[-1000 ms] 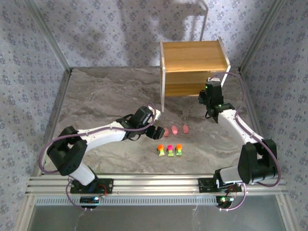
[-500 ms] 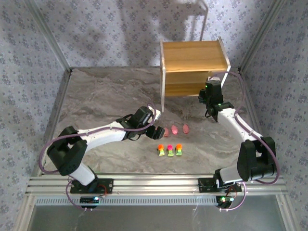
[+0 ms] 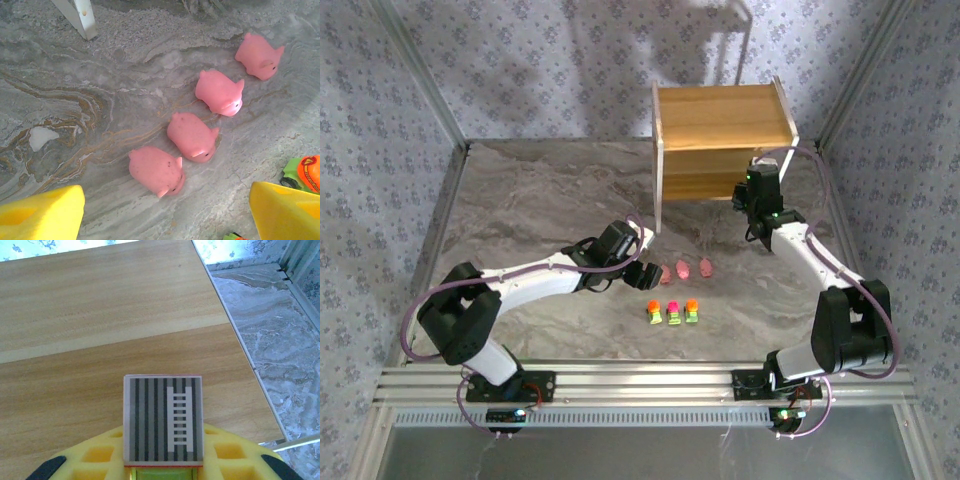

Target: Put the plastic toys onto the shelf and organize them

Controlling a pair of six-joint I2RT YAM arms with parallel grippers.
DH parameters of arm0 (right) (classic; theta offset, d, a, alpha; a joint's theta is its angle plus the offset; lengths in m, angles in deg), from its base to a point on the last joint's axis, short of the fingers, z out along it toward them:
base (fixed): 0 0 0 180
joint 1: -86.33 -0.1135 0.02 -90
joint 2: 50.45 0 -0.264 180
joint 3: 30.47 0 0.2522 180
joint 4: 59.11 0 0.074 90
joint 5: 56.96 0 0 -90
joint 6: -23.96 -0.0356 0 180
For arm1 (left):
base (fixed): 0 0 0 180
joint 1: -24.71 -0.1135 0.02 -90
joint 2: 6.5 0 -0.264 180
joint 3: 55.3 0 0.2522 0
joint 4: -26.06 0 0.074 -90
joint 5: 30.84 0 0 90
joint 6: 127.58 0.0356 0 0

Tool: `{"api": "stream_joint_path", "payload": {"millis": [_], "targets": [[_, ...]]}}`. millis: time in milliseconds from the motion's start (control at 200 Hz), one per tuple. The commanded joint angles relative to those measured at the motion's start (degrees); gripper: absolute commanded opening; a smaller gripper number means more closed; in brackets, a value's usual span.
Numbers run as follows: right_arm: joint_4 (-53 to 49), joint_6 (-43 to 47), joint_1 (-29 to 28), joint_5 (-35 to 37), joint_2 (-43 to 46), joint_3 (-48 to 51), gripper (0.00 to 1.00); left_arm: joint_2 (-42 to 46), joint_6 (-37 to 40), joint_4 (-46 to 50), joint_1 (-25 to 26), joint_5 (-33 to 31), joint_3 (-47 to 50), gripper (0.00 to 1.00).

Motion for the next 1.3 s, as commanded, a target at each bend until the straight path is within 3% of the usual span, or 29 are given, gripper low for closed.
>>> {"api": "stream_joint_path", "payload": {"millis": [0,610,1299], "targets": [[1.31,-0.64,0.38,1.26,-0.3,-1.68,0.26,-0.61,0.25,0.94,0.37,-0.3,-1.94,0.85],[1.21,-0.6,0.57,1.65,-2.51,-2.6,0.27,-0.62,0.24,1.12,0.41,-0.23,-2.02,0.86],[-0.91,0.19,0.48,1.87,-3.09,-4.34,0.41,-0.36,0.24,1.3,0.35,-0.48,-2.11,0.85]]}}
